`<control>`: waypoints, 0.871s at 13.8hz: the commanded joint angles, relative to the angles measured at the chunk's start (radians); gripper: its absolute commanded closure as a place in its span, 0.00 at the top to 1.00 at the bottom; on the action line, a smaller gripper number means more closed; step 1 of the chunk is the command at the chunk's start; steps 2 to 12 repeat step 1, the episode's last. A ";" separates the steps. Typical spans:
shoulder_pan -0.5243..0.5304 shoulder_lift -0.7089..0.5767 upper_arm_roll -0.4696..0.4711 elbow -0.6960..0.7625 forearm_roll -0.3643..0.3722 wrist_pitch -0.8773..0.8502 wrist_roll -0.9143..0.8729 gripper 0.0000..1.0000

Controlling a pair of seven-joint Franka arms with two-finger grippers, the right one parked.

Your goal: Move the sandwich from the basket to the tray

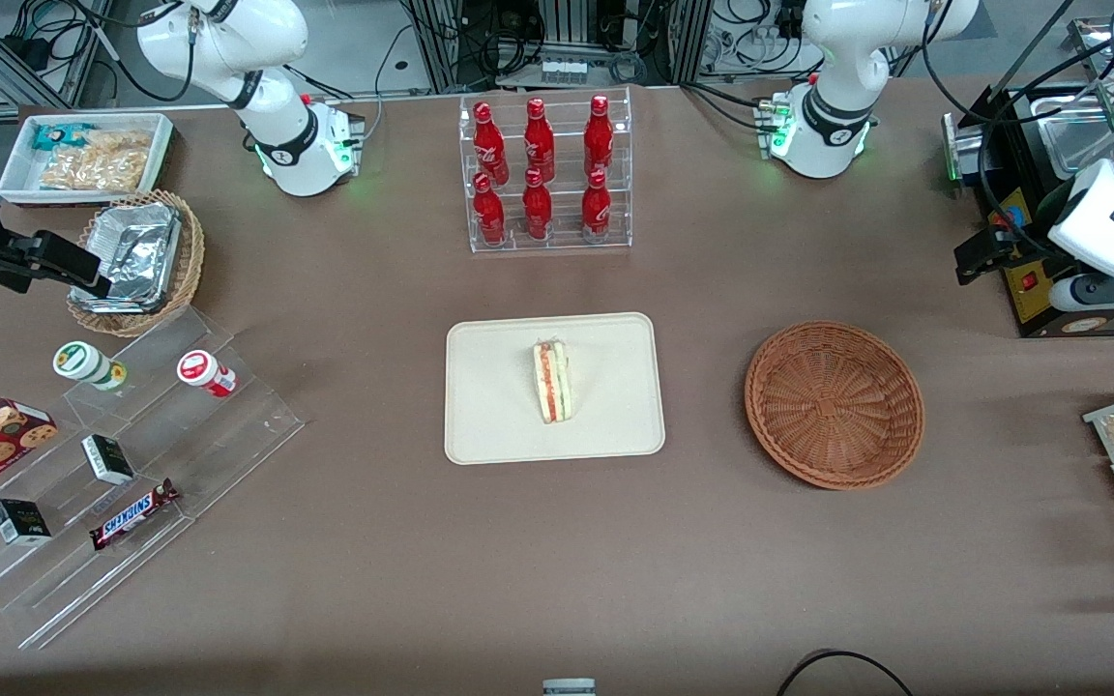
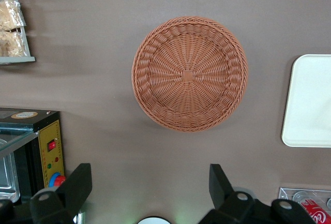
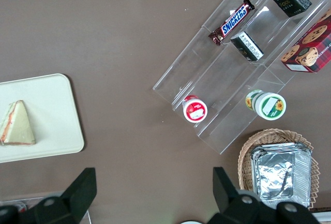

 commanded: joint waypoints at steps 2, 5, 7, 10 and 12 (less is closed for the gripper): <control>0.016 0.012 -0.013 0.029 -0.010 -0.009 0.012 1.00; 0.016 0.012 -0.013 0.029 -0.010 -0.009 0.012 1.00; 0.016 0.012 -0.013 0.029 -0.010 -0.009 0.012 1.00; 0.016 0.012 -0.013 0.029 -0.010 -0.009 0.012 1.00; 0.016 0.012 -0.013 0.029 -0.010 -0.009 0.012 1.00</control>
